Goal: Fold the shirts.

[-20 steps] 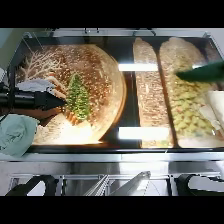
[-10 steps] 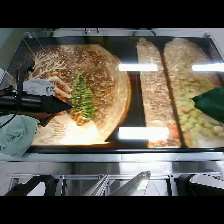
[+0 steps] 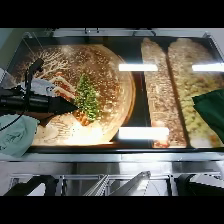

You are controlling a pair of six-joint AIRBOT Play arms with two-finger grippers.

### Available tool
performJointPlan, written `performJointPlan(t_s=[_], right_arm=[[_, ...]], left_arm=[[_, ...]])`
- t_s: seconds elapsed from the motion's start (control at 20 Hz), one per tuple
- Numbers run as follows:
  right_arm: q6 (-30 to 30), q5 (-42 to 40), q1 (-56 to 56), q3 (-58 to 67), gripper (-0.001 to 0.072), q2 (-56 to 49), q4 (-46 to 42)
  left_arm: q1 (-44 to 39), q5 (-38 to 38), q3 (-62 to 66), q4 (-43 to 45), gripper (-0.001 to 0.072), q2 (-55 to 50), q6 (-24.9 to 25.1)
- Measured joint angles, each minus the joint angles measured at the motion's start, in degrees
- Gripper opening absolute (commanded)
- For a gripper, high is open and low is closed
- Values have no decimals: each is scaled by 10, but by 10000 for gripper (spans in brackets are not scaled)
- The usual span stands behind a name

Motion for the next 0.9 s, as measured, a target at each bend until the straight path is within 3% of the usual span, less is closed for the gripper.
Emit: performJointPlan(t_s=[0.05,0.1,0.25,0.5,0.7,0.9], right_arm=[[0,0,2,7,366,0,14],[0,-2,7,13,13,0,38],[-17,-16,33,25,22,12,143],[-96,-47,127,29,21,78,314],[-142,-71,254,-29,21,202,306],[-168,-155,412,-211,21,376,270]], left_arm=[[-1,0,0,0,25,0,0],[-1,0,1,0,21,0,0],[-2,0,29,0,20,0,0],[11,-11,115,3,20,7,-31],[19,-11,65,5,20,75,-48],[21,19,-97,6,21,194,-63]])
